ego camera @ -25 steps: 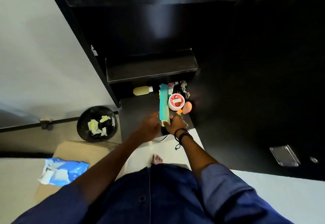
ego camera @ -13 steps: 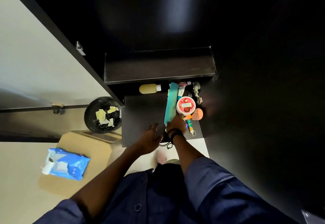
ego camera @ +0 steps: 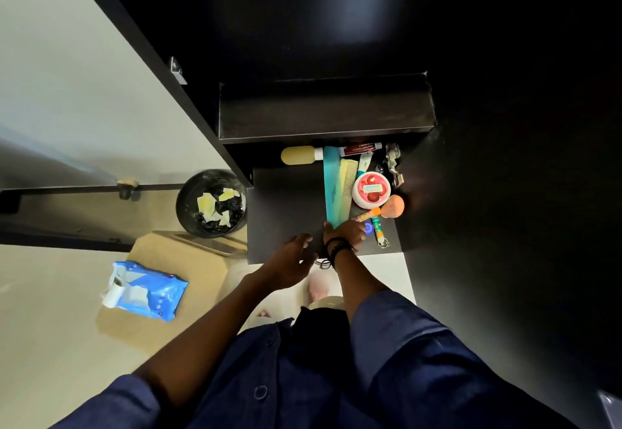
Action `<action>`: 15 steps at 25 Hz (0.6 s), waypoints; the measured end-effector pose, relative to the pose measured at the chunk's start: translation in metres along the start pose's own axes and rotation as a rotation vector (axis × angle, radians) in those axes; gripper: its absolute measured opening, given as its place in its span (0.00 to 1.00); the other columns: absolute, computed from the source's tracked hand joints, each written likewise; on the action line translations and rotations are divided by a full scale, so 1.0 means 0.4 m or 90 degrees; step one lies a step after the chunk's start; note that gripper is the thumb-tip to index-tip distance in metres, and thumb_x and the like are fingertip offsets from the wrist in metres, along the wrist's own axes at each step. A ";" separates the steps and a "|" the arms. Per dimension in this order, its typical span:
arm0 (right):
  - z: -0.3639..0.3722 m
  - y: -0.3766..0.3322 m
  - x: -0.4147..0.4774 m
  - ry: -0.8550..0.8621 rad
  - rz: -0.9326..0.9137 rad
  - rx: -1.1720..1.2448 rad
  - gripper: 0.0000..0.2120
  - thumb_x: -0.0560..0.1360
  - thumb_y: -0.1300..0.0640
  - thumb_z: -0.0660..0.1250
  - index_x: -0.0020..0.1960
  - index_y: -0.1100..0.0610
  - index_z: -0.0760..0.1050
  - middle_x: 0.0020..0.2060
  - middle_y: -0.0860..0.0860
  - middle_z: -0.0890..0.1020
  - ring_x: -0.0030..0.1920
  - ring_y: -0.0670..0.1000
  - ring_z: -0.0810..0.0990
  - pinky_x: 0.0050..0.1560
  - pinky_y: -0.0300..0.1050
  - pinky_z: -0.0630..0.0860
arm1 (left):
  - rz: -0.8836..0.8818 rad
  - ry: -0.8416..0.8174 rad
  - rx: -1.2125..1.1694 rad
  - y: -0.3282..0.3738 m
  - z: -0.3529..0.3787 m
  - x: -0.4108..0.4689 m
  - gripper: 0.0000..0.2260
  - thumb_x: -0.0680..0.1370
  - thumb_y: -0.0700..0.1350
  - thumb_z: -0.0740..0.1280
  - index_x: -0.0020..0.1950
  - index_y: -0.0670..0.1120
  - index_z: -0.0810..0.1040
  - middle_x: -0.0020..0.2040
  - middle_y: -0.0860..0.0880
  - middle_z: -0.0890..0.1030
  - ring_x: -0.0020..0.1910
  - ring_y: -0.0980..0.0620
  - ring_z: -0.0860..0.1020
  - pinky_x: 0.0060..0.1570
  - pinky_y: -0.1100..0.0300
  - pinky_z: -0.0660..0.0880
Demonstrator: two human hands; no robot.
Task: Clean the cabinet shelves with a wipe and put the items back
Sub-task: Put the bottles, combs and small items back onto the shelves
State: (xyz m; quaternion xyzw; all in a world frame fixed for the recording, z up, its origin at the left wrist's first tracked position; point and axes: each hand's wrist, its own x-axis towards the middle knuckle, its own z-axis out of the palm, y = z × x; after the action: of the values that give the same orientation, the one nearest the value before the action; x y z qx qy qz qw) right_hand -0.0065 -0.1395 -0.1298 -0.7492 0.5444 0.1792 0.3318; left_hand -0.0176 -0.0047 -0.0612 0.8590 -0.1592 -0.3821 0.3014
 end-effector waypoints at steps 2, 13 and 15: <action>-0.001 0.011 0.012 -0.025 -0.016 0.037 0.31 0.72 0.46 0.71 0.67 0.62 0.67 0.61 0.59 0.75 0.62 0.59 0.75 0.58 0.50 0.75 | 0.001 0.005 -0.005 -0.007 -0.002 -0.009 0.20 0.79 0.45 0.64 0.70 0.40 0.67 0.66 0.41 0.73 0.64 0.45 0.74 0.60 0.54 0.74; -0.178 0.064 -0.120 -0.274 0.000 0.413 0.10 0.71 0.55 0.74 0.48 0.60 0.79 0.43 0.56 0.83 0.34 0.50 0.80 0.36 0.40 0.79 | -0.077 0.060 -0.262 0.033 -0.044 -0.060 0.10 0.81 0.48 0.62 0.58 0.44 0.75 0.48 0.46 0.78 0.48 0.50 0.76 0.48 0.57 0.73; -0.242 0.089 -0.166 -0.334 -0.015 0.434 0.13 0.71 0.55 0.73 0.54 0.59 0.78 0.47 0.54 0.84 0.40 0.50 0.82 0.39 0.41 0.80 | -0.083 0.072 -0.335 0.053 -0.056 -0.066 0.06 0.81 0.50 0.62 0.49 0.49 0.76 0.48 0.45 0.79 0.47 0.49 0.77 0.45 0.57 0.73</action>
State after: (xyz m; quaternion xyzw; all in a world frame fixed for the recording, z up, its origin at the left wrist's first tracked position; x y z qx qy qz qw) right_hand -0.0714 -0.1669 -0.0295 -0.5318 0.4612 0.1697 0.6897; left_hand -0.0190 0.0012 -0.0213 0.7796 0.0179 -0.3802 0.4973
